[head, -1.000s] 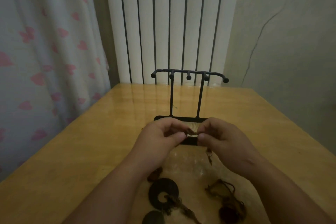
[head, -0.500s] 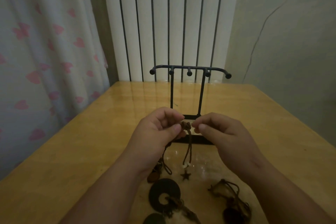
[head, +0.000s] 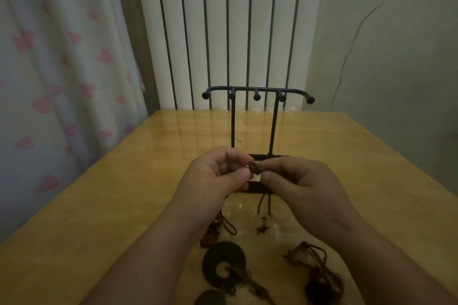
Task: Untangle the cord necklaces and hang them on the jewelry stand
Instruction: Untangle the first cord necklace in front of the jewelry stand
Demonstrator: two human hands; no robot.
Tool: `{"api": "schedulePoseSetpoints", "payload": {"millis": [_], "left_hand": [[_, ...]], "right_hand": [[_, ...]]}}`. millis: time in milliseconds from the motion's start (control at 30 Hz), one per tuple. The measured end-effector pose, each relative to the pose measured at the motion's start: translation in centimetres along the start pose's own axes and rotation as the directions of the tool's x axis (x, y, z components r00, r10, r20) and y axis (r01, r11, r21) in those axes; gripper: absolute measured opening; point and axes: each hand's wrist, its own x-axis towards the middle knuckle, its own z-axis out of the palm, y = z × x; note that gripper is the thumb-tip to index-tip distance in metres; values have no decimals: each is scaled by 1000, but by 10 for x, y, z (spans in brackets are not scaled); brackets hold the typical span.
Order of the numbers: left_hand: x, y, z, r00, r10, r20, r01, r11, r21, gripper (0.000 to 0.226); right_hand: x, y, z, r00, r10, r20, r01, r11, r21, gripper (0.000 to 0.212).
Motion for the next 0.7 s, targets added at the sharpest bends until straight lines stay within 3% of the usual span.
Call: {"api": "schedulePoseSetpoints", "payload": {"millis": [167,267,533,700], "left_hand": [[-1,2,0,1000,10,10,-10,1000,-1,25],[-1,2,-1,999,-1,38,1,1000,-8,25],[-1,2,-1,995,-34,96,38,999,-39,15],[-2,5,0,993,-13,118,15,1000,-16,24]], "right_hand": [[1,0,-3,990,116,82,-127,980,154,19],[0,0,-3,990,103,98,-117,981,156,21],[1,-1,-3,1000,4,17,-6,995,102,17],[2,2,-4,996,10,-93,-8,1000,26,12]]}}
